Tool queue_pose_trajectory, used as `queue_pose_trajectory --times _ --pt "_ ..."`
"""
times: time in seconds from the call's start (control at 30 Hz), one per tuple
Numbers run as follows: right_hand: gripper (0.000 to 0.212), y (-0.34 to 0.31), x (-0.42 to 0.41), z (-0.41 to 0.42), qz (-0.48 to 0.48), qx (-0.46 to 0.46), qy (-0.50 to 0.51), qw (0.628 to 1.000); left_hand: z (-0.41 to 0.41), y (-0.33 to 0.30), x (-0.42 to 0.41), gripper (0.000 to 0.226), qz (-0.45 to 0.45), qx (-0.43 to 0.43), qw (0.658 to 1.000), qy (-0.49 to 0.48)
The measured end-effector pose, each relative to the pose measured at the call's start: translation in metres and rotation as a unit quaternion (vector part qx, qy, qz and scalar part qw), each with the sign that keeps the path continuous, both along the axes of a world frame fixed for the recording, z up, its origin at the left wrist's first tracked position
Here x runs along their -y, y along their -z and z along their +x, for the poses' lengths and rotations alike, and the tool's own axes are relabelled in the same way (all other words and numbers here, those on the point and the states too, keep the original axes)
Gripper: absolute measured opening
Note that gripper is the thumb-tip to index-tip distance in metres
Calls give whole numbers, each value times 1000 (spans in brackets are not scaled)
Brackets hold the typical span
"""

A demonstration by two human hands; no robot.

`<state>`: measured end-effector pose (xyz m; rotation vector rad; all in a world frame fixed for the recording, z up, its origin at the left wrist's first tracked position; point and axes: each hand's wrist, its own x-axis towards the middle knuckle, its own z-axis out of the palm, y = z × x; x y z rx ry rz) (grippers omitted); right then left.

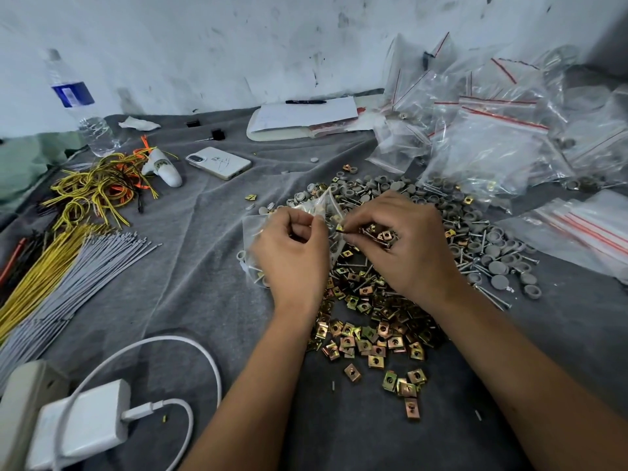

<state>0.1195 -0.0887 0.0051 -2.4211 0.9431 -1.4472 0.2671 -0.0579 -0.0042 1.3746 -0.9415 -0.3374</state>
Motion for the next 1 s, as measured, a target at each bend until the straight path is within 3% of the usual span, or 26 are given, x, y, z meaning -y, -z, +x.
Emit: queue_pose_trajectory --times 0.3,0.43,0.57,0.7,1.0 --pt "17 1 3 -2 16 21 46 999 -3 3 1 18 2 27 999 35" --pt "10 1 8 -8 18 36 173 984 -2 2 1 16 0 2 999 37" --pt "27 7 24 -25 103 -71 333 934 -3 2 0 16 6 -29 997 68" --pt "52 11 31 -33 191 -217 367 884 -3 2 1 14 25 -53 996 74" --pt "17 8 29 -39 171 -56 291 940 -1 3 2 13 36 -60 995 69"
